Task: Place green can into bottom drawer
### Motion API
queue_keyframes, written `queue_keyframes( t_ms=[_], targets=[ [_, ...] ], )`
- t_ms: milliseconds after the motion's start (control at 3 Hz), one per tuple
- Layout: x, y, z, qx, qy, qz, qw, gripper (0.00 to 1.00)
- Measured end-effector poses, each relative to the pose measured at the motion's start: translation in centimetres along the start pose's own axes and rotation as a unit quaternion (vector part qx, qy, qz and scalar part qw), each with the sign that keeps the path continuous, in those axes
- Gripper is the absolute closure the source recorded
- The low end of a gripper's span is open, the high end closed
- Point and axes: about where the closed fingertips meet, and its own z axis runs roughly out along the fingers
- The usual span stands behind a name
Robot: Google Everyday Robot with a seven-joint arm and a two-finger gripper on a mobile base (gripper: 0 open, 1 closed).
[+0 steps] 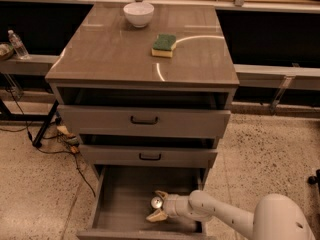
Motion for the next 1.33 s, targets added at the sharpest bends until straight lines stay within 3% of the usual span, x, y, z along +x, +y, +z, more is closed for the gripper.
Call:
queue_keyframes(
  t_ms=[667, 1000, 1333],
  targets=[
    [-1.2, -1.0, -3.0, 0.008, 0.005, 0.034, 0.9994, 0.0],
    [-3.8, -1.6, -8.3, 0.018, -0.011, 0.046, 0.9987, 0.0],
    [-5.7, -2.0, -12.7, 0.027, -0.013, 0.038, 0.9988, 0.0]
  ],
)
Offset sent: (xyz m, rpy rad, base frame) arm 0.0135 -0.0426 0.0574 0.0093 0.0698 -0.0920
